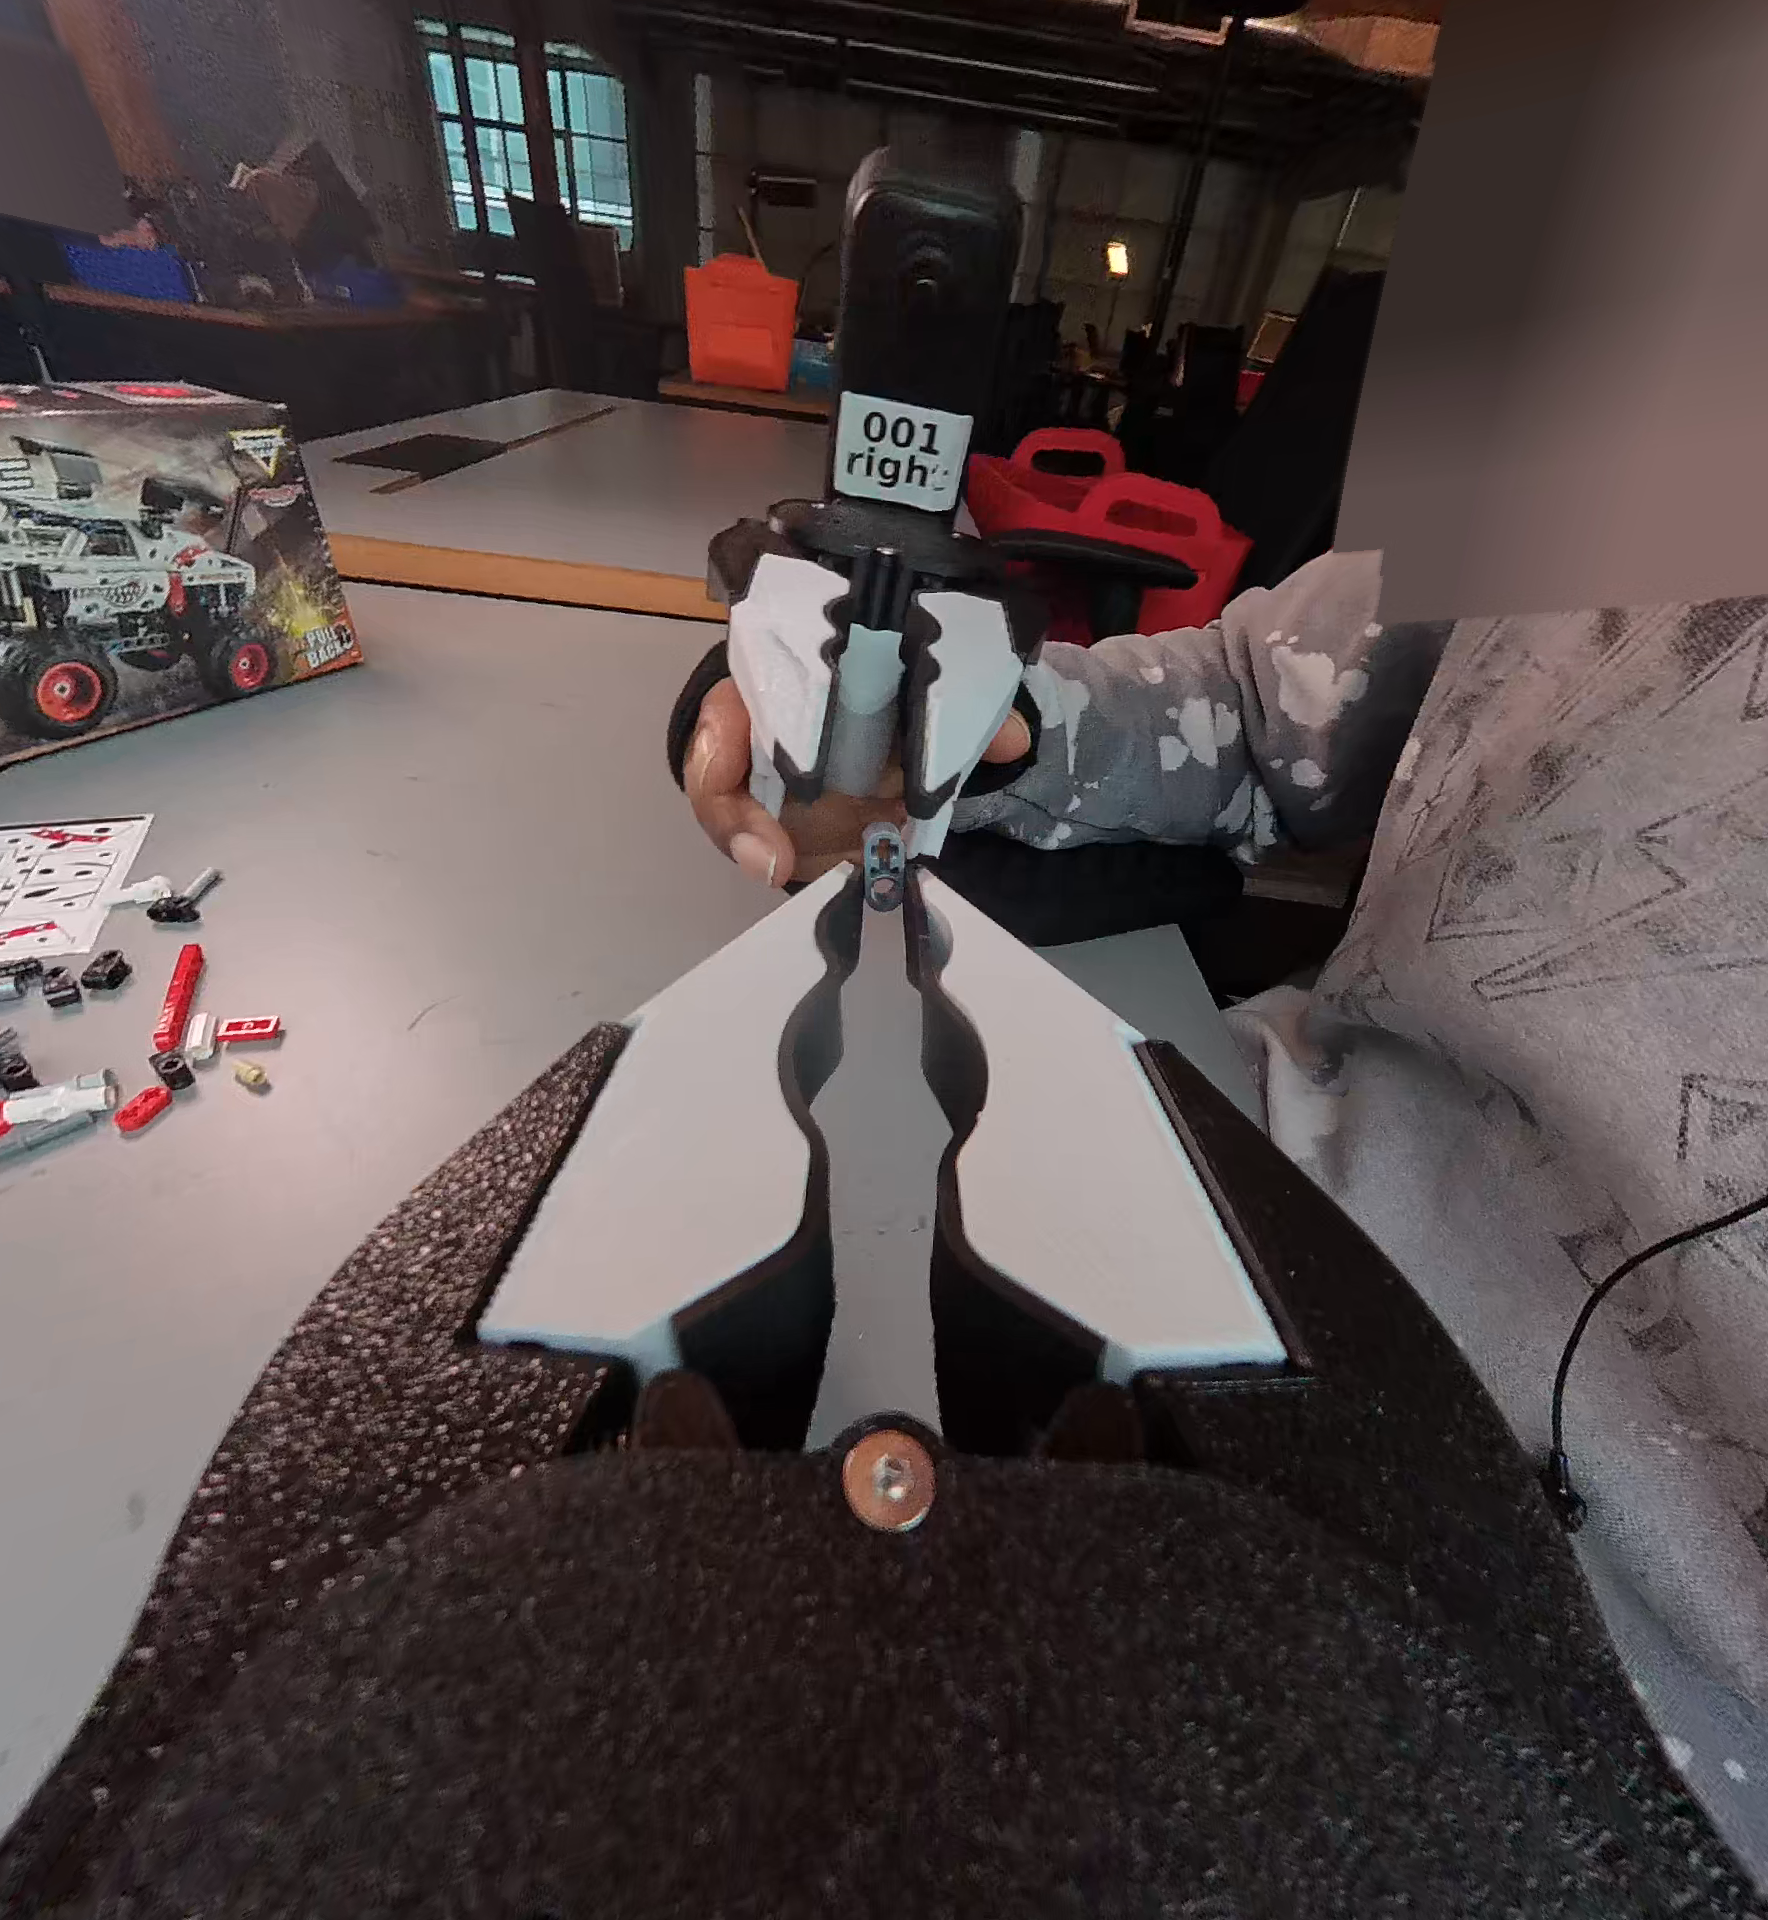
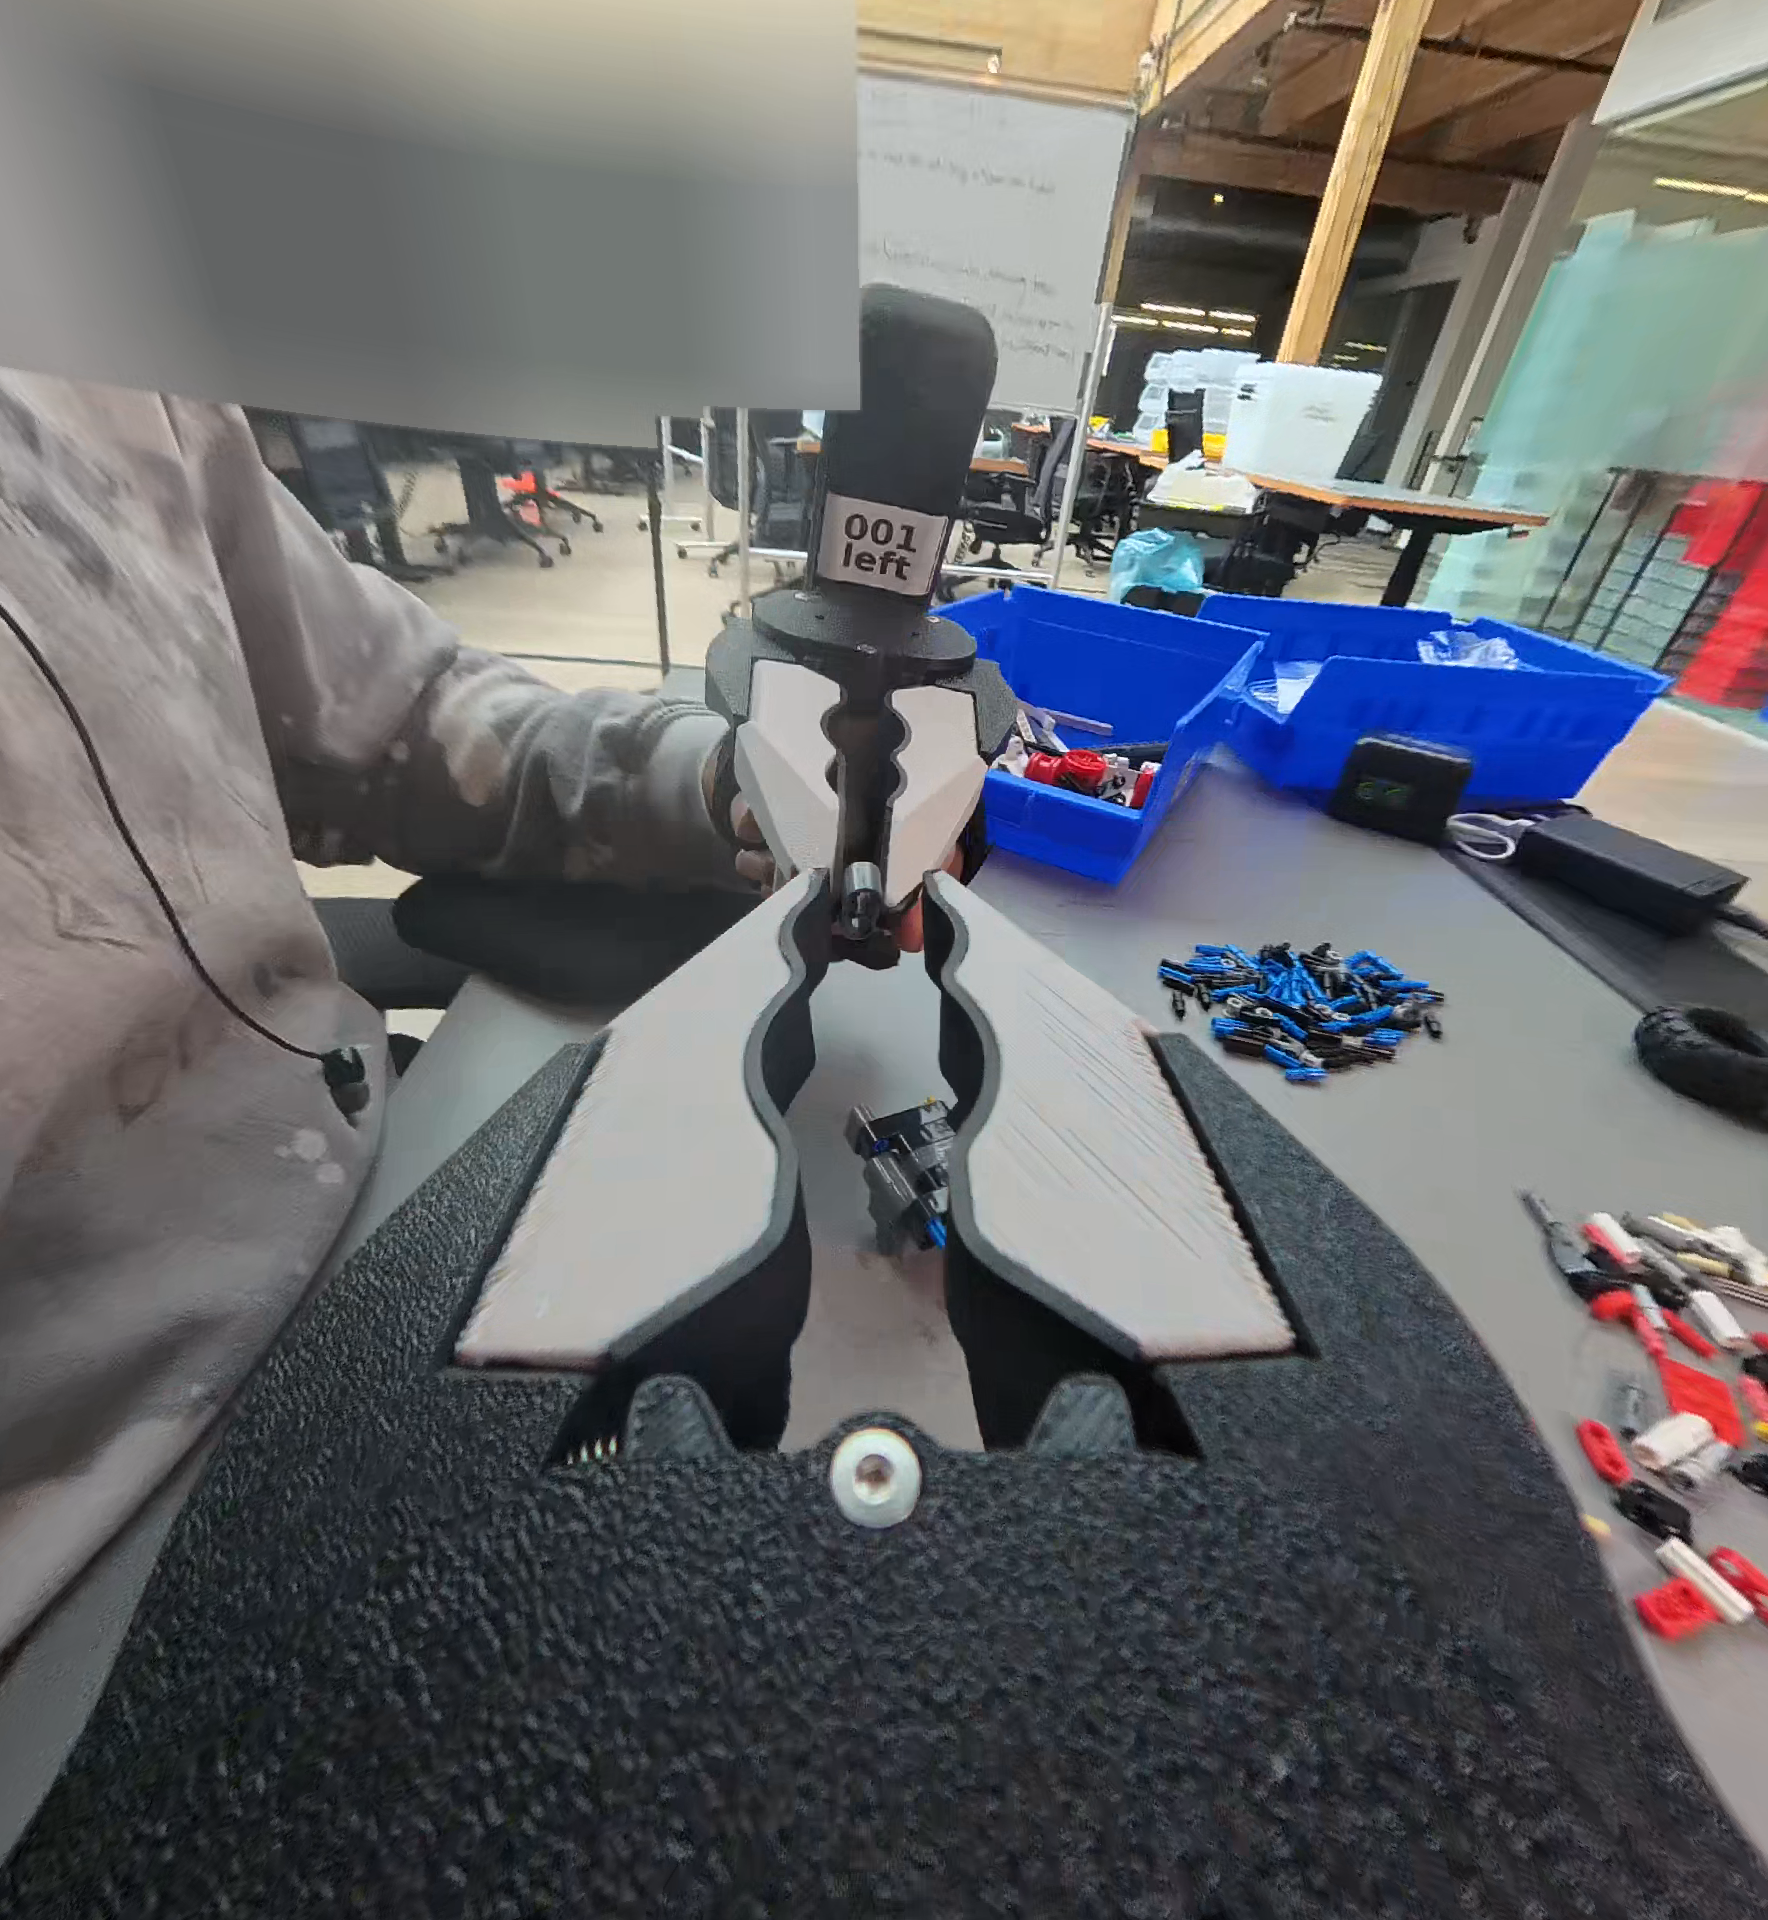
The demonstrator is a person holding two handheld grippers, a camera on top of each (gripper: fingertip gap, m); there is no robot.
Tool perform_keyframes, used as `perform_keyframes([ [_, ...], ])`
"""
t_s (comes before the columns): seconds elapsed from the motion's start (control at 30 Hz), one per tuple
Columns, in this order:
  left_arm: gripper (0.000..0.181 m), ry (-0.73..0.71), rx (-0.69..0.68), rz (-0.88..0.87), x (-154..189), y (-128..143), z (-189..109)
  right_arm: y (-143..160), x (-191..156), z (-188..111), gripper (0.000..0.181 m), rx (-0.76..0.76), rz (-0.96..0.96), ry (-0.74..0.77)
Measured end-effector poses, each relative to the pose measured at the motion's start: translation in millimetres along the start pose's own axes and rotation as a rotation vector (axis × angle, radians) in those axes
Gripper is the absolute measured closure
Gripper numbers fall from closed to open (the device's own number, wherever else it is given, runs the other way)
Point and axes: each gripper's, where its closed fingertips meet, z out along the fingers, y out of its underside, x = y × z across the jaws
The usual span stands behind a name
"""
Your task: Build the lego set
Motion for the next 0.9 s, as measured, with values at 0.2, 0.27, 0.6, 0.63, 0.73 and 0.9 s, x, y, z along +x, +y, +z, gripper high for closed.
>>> perform_keyframes([
  [0.2, 0.174, 0.021, 0.019, 0.038, 7, -2, 4, 5, -10, 2, 0.171, 0.006, 0.008, -0.056],
  [0.27, 0.174, 0.023, 0.018, 0.043, 8, -3, 4, 4, -12, 2, 0.172, 0.004, 0.002, -0.059],
  [0.6, 0.174, 0.029, -0.015, 0.073, 12, 2, 5, 6, -16, 5, 0.174, 0.007, 0.057, -0.102],
  [0.63, 0.174, 0.025, -0.015, 0.072, 11, 3, 4, 7, -16, 5, 0.174, 0.0, 0.051, -0.097],
  [0.73, 0.173, 0.009, -0.009, 0.059, 8, 2, 3, 6, -12, 4, 0.175, 0.004, 0.052, -0.082],
  [0.9, 0.168, -0.03, -0.027, 0.061, 3, 2, 0, 3, -6, -3, 0.174, -0.002, 0.038, -0.058],
])
